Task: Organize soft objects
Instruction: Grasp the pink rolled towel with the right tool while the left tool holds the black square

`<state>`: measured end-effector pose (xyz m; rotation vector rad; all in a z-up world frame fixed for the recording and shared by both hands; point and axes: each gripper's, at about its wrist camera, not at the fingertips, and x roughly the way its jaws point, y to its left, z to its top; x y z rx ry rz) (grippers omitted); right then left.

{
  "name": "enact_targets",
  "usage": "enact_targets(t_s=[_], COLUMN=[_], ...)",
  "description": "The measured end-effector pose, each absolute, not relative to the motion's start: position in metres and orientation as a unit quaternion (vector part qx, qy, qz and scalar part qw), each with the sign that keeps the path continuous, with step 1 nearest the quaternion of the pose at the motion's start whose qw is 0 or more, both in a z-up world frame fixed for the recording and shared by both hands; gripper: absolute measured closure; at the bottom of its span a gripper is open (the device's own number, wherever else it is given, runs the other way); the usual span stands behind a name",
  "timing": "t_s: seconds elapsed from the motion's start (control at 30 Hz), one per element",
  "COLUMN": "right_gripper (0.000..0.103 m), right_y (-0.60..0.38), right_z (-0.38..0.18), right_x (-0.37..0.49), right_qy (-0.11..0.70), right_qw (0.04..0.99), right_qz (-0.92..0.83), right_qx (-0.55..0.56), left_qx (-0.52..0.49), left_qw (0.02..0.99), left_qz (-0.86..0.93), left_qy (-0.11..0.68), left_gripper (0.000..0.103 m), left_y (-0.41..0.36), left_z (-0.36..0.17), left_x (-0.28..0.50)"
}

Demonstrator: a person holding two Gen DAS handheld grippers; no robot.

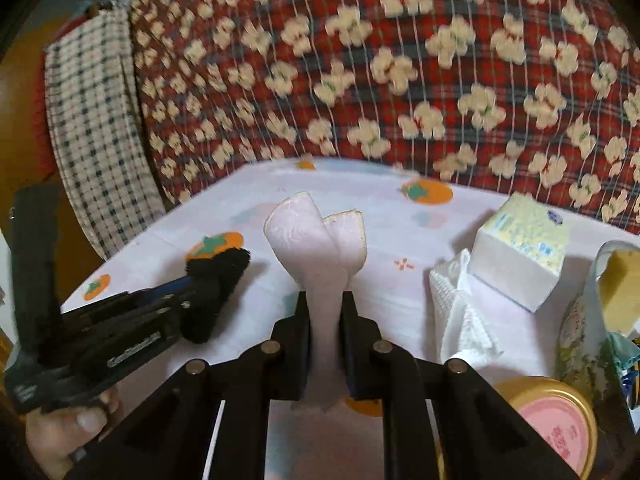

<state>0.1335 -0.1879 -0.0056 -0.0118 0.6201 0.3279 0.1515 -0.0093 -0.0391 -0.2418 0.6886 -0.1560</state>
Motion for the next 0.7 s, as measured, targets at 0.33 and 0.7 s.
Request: enact_targets(t_s=[0.33, 0.7], right_gripper=[0.088, 0.088], right_y=[-0.218, -0.244], right_z=[0.007, 0.005], right_x=[0.095, 0.077], right_qy=[0.213, 0.179], right_qw=[0.965, 0.974], right_qz=[0.149, 0.137], right_qx=[-0.013, -0.018], left_qx=[-0.089, -0.058], left_qw=[0.951, 0.964], left_qz=[-0.029, -0.033], left_qy=[0.296, 0.257], left_gripper=[0.08, 0.08], left_y=[-0.014, -0.045], left_z=[-0.029, -0.018], left_x=[0.138, 0.124])
